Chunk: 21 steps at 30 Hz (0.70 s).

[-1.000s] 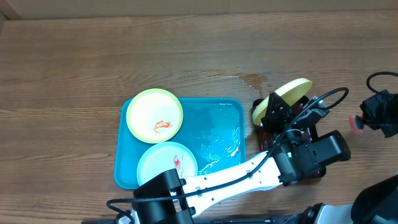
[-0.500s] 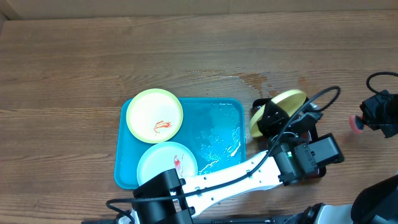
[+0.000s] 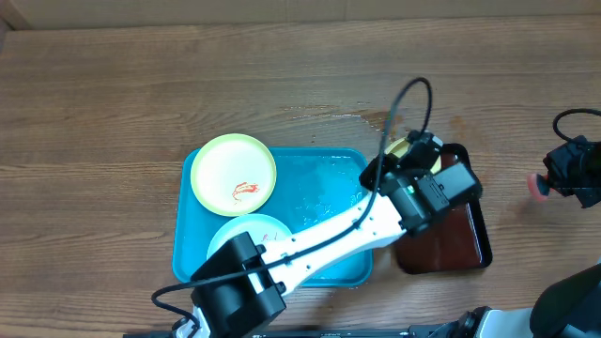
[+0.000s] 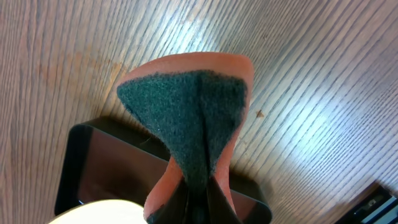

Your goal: Clean dirty plates on tray and stack at the side

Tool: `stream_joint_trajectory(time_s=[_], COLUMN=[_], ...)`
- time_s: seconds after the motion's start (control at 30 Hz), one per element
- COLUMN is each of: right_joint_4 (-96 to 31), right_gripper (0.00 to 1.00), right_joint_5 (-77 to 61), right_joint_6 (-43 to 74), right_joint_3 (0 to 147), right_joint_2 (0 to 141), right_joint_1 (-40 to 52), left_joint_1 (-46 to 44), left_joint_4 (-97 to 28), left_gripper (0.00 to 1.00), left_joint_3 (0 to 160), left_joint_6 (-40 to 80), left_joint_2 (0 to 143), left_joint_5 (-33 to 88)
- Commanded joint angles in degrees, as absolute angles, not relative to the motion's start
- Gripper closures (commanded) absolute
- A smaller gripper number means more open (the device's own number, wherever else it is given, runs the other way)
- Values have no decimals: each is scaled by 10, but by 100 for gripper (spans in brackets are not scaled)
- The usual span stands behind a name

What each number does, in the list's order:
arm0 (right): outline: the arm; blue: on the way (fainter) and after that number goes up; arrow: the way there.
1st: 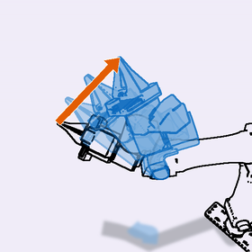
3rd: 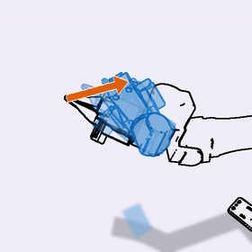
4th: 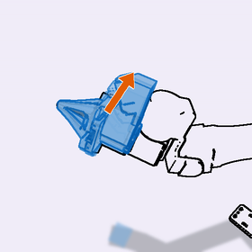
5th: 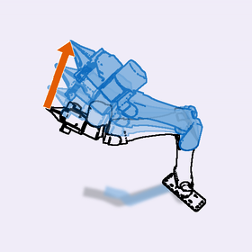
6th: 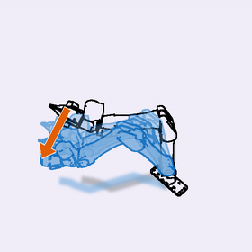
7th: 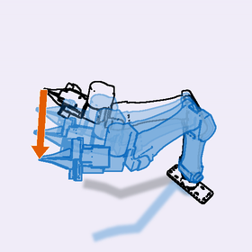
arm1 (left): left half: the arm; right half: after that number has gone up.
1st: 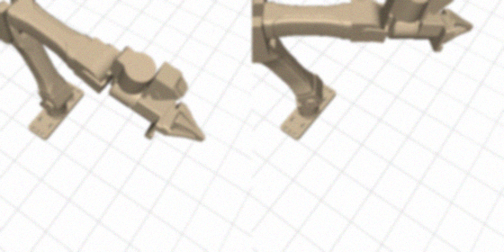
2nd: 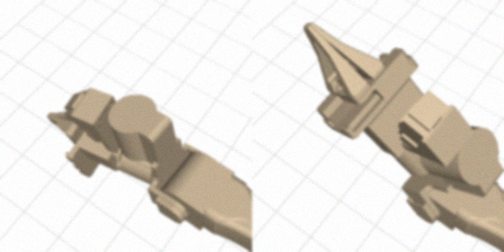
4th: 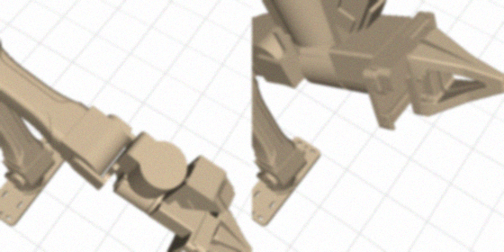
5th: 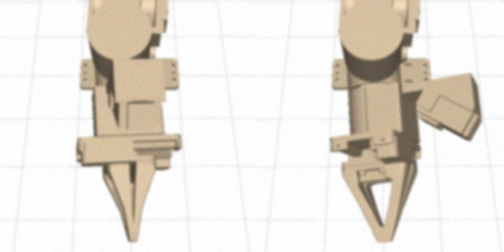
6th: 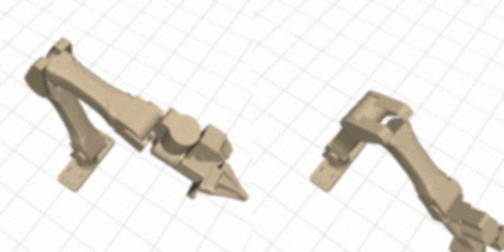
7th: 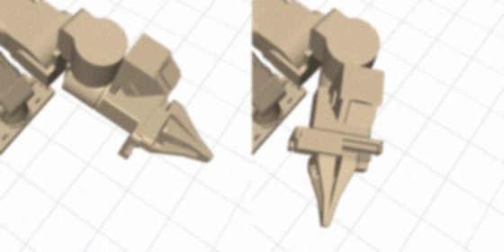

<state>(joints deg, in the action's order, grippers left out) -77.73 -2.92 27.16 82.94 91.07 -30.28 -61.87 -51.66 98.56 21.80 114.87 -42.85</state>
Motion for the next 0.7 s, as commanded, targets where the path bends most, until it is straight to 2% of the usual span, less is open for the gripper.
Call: stream_joint_trajectory(time_s=[0.0,0.27,0.67], right_joint_4=[-773,-762,-760], right_gripper=[96,96,96], right_joint_5=[-55,-56,-51], right_joint_6=[254,226,218], right_joint_3=[850,850,850], right_joint_2=[901,901,901], right_joint_1=[-299,-240,-69], left_joint_1=[-581,-467,-214], left_joint_4=[-515,-517,-627], left_gripper=[96,96,96], left_joint_3=[997,1019,1023], left_joint_6=[258,262,314], left_joint_2=[1117,1038,981], left_joint_5=[-300,-121,-50])
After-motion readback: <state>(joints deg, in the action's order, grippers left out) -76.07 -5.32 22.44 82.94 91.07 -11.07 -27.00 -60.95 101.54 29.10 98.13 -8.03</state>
